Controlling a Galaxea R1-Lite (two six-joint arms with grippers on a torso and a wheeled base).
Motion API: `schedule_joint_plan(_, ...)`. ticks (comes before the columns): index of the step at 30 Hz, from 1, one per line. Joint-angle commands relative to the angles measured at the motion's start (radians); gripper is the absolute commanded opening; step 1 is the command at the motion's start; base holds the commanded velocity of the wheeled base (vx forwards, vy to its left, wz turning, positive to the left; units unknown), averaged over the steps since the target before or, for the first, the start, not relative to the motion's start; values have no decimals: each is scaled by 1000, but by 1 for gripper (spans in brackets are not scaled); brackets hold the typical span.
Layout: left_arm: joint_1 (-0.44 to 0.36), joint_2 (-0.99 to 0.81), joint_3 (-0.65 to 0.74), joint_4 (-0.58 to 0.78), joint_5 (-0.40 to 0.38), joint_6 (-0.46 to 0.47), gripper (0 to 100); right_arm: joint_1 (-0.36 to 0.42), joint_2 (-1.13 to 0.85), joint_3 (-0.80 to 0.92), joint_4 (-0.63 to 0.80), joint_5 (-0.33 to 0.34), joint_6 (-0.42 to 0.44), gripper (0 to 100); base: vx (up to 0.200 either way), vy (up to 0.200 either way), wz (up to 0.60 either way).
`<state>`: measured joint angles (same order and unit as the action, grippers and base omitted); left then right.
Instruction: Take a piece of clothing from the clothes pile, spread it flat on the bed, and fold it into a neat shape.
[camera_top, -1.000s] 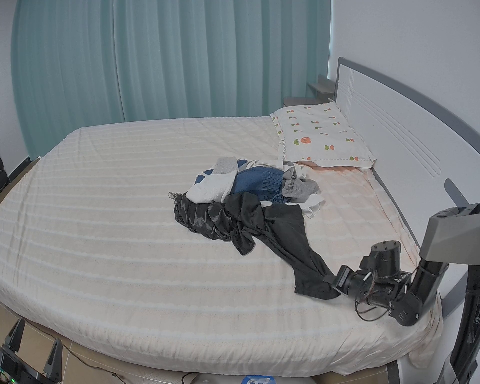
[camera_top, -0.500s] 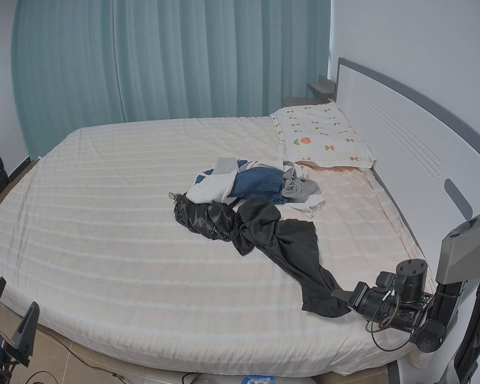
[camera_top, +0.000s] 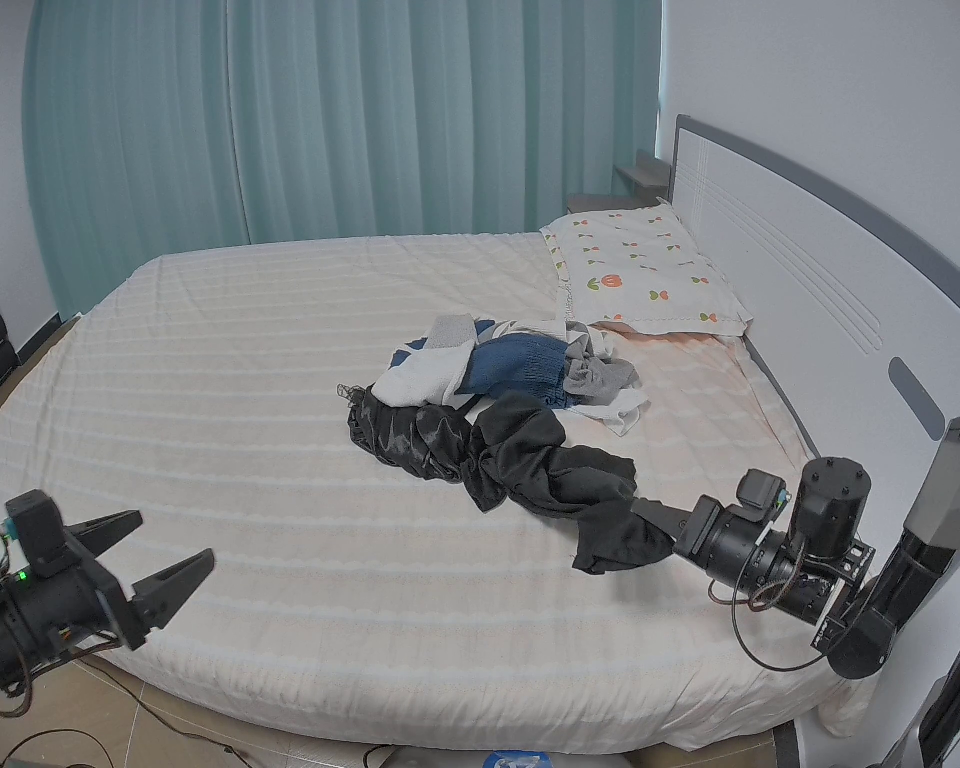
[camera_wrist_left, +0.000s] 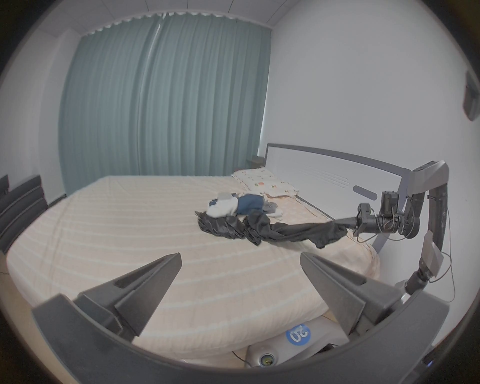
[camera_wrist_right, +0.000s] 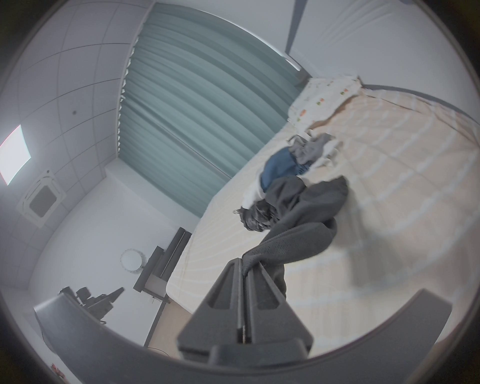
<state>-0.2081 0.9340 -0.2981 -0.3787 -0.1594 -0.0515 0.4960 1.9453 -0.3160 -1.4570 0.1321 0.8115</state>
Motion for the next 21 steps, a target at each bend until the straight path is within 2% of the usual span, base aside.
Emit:
schedule_joint_plan(1,-224,592,-41,-319,35,-171,100,96,-180,-334,294,3,-100,0,0,0,0)
schedule_joint_plan(2,-231,598,-44,-322,37,-179,100,99,-180,-338,297,3,-101,0,0,0,0)
schedule_joint_plan(3,-309,674,-92,-348,72,-294,100,128,-180,-367,316,3,-101,0,0,0,0)
schedule_joint_plan(5,-379,743,-150,-359,116,-401,100,153,-178,-382,319,3,-101,0,0,0,0)
schedule_joint_plan(8,-445,838,-228,-361,147,-501,100,164,-172,-396,314,1,-103,0,0,0,0)
schedule_joint_plan(11,-455,882,-265,-361,146,-534,100,164,-174,-410,313,1,-101,0,0,0,0)
schedule_joint_plan(18,-458,1045,-463,-353,153,-812,100,168,-203,-396,313,3,-137,0,0,0,0)
schedule_joint_plan(21,-447,1086,-521,-348,156,-878,100,171,-220,-379,313,3,-149,0,0,0,0)
